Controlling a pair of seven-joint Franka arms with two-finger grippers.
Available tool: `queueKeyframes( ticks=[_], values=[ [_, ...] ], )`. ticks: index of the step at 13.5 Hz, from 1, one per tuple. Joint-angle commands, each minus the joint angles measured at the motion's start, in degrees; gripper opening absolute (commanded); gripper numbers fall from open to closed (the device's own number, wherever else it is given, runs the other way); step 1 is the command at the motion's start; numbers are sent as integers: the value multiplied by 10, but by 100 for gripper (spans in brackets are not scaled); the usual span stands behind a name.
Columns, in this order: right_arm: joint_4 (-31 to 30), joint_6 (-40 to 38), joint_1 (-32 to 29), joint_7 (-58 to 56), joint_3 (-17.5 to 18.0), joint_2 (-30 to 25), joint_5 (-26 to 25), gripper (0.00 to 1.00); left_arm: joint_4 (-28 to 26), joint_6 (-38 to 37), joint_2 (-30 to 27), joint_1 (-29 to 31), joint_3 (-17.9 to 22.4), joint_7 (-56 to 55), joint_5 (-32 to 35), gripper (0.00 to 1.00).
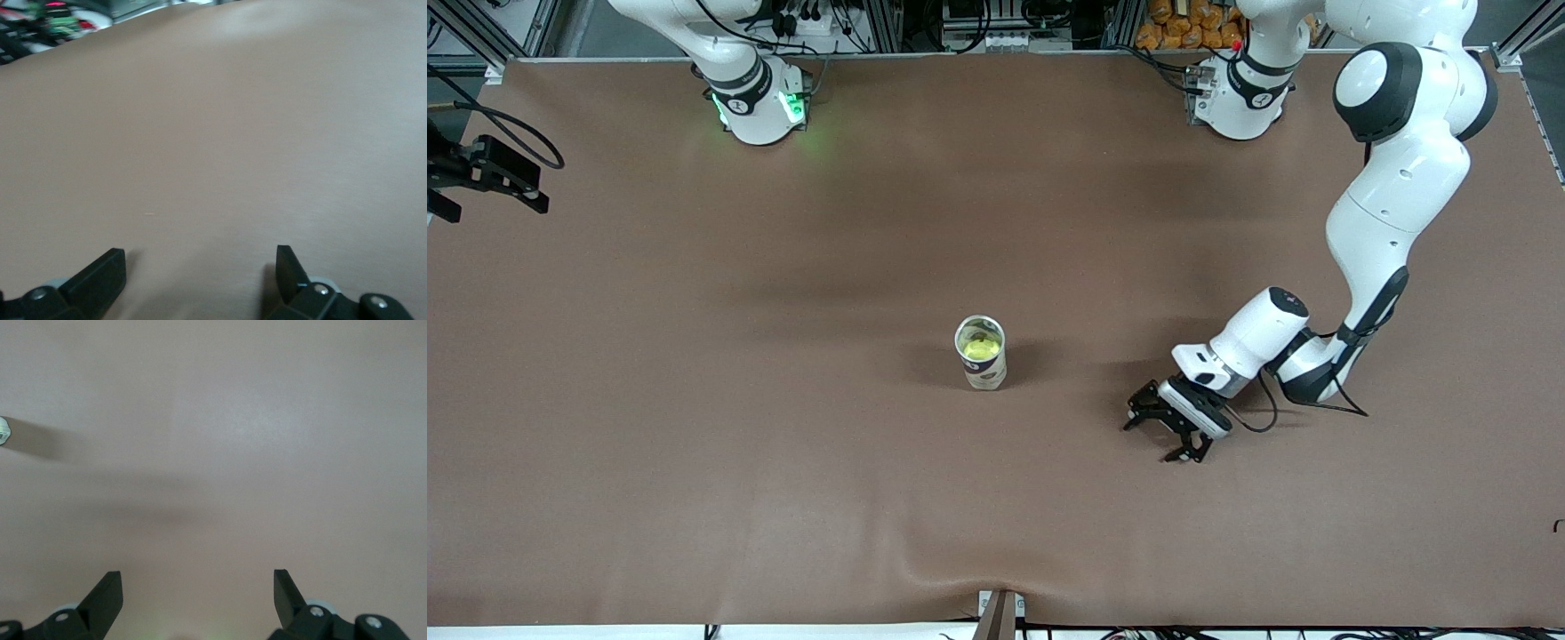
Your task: Insert tennis ball vertically with right arm
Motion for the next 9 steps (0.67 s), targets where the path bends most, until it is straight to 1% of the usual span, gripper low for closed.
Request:
queueKeyframes(
  ticks=[1,4,9],
  values=[
    [15,-12,1,8,-1,8,8,100,0,-55,-25,-1,-2,-4,-25,100],
    [15,-11,1,8,-1,8,7,100,2,-71,-30,7,-23,-4,-60,100],
    [15,-12,1,8,-1,8,8,100,41,-162,-36,11,-72,-3,-93,100]
  ],
)
